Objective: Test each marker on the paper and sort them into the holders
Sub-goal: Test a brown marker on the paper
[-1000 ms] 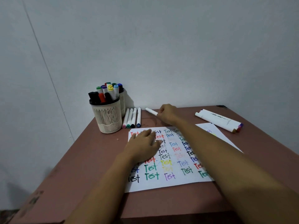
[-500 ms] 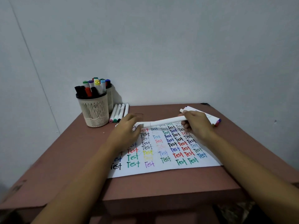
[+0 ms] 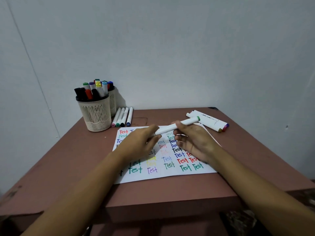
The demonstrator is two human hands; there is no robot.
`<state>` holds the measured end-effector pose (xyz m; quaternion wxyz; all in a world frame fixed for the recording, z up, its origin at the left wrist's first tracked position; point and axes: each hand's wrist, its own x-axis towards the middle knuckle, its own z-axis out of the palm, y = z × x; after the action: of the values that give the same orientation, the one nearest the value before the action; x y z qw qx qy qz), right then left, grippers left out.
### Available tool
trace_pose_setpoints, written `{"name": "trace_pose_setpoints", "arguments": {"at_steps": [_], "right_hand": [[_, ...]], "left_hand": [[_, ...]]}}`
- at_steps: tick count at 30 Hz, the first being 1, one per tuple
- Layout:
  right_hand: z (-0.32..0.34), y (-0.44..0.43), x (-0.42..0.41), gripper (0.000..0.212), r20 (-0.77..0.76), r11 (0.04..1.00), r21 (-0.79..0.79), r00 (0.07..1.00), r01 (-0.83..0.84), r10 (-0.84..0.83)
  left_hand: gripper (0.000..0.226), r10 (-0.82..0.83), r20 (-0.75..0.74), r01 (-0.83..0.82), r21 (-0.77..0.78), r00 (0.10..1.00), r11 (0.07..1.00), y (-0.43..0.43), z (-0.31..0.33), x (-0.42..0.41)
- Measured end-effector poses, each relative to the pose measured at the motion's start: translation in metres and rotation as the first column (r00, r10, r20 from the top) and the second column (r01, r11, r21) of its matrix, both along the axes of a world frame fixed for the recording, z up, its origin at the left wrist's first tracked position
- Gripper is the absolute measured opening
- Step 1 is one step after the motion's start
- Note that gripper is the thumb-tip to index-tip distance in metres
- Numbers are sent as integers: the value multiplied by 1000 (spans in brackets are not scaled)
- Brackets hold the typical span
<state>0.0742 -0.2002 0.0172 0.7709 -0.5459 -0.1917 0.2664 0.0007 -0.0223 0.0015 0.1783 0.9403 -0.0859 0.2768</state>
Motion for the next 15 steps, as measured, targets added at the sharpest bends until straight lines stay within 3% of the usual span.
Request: {"name": "trace_pose_setpoints", "arguments": {"at_steps": [4, 9, 15], "right_hand": [[-5, 4, 1, 11, 55, 1000, -5, 998, 7, -7], [-4, 2, 3, 19, 88, 998, 55, 996, -20, 15], [0, 3, 0, 9, 88, 996, 67, 994, 66, -72]], "left_hand": [[33, -27, 17, 28, -63, 999, 998, -6, 3, -2], [39, 23, 18, -20, -155, 1000, 988, -7, 2, 1], [36, 100, -60, -108, -145, 993, 984, -4, 2, 1]]}}
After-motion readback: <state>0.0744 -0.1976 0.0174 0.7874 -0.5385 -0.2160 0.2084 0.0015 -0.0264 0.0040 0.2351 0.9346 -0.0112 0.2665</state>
